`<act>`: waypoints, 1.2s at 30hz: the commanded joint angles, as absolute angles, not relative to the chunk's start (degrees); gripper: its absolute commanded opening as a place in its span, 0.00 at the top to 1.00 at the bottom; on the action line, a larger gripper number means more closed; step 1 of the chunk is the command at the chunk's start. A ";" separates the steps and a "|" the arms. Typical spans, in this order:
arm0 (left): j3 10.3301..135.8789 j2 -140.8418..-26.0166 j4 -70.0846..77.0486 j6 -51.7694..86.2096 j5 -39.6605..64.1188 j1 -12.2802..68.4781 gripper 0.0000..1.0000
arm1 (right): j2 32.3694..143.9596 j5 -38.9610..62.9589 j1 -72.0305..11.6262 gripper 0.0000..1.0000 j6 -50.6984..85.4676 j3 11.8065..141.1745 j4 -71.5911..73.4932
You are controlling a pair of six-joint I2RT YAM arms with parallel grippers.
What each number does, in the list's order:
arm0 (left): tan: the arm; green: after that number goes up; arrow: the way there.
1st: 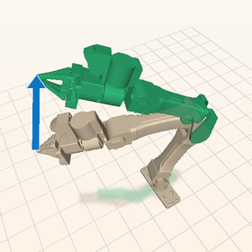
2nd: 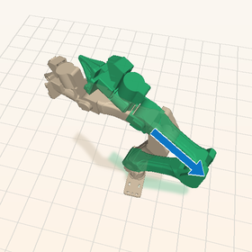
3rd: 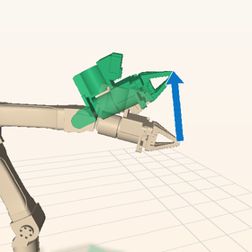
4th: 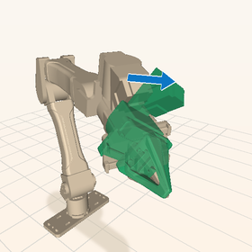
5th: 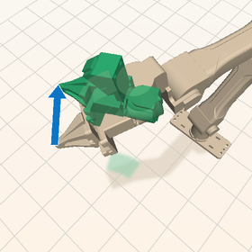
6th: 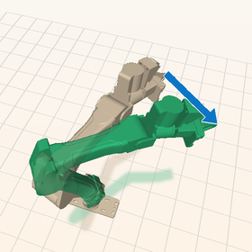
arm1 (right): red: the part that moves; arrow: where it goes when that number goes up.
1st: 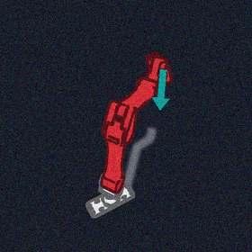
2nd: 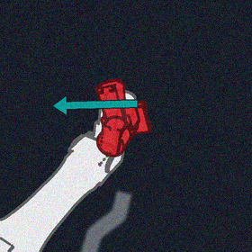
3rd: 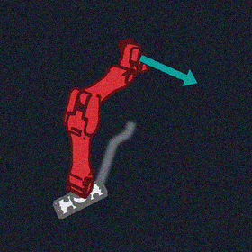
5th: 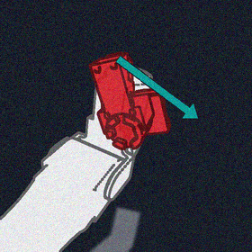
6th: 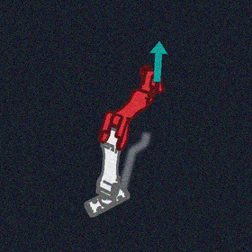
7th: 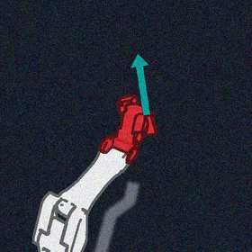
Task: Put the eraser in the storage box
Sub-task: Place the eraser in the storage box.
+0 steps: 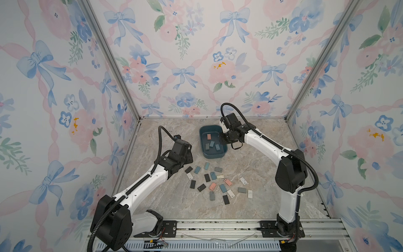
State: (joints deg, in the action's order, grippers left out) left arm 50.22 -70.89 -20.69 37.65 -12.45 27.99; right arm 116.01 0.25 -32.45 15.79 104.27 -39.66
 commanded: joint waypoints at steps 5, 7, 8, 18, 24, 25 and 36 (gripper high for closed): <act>46.81 -68.27 -19.96 38.71 -14.11 27.36 0.50 | 127.82 1.41 -31.12 0.76 15.29 117.89 -43.58; 45.97 -67.81 -19.83 38.99 -14.06 27.36 0.50 | 130.56 1.40 -30.86 0.76 15.72 121.07 -44.17; 45.52 -67.61 -19.69 39.04 -13.85 27.39 0.50 | 131.97 1.41 -30.76 0.76 16.05 122.64 -44.41; 42.98 -65.59 -19.69 39.89 -14.11 27.25 0.50 | 144.07 -0.04 -30.46 0.76 17.69 137.74 -48.23; 42.63 -64.83 -19.03 40.69 -14.19 27.20 0.51 | 148.07 -1.49 -30.00 0.76 19.83 142.90 -48.00; 42.63 -64.76 -19.12 40.74 -14.26 27.16 0.51 | 148.47 -1.65 -30.02 0.76 20.24 143.46 -47.98; 40.47 -64.06 -19.07 41.49 -14.50 27.07 0.51 | 151.82 -4.04 -30.28 0.75 20.50 146.57 -48.75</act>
State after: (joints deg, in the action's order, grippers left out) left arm 40.95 -65.19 -19.40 40.80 -13.56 27.66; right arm 150.19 -2.46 -30.68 19.55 144.57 -46.57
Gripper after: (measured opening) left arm 0.489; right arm 0.257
